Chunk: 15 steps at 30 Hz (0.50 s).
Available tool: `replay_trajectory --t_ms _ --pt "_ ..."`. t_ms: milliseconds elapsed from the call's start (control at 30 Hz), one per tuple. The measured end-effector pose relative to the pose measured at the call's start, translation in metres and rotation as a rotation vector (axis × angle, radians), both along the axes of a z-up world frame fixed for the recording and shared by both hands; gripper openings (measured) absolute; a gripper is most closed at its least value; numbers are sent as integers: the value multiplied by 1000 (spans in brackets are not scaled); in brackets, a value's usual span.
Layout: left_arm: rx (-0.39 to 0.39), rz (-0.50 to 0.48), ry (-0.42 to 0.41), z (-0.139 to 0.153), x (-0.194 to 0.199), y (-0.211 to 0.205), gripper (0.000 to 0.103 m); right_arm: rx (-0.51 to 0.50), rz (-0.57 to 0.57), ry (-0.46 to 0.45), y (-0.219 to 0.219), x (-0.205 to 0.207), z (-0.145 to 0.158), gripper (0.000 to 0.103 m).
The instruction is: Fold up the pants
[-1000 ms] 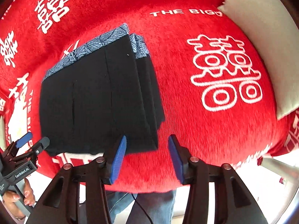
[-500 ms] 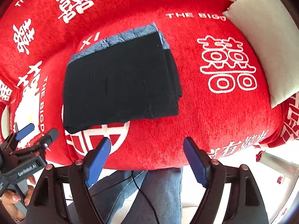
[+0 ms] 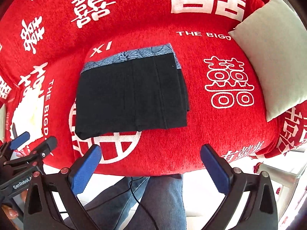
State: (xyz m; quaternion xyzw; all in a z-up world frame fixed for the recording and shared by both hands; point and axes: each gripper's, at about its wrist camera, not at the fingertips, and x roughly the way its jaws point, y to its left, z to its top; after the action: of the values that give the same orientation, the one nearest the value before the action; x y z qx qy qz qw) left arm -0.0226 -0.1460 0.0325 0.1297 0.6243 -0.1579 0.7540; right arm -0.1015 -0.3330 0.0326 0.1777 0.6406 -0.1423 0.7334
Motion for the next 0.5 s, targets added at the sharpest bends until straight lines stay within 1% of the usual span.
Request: replay_trajectory --t_ms 167,500 --pt "22 -27 -13 8 -3 -2 102 -29 16 13 10 1 6 103" --pt "50 -47 -7 8 -11 -5 102 -78 58 22 18 5 14 103"
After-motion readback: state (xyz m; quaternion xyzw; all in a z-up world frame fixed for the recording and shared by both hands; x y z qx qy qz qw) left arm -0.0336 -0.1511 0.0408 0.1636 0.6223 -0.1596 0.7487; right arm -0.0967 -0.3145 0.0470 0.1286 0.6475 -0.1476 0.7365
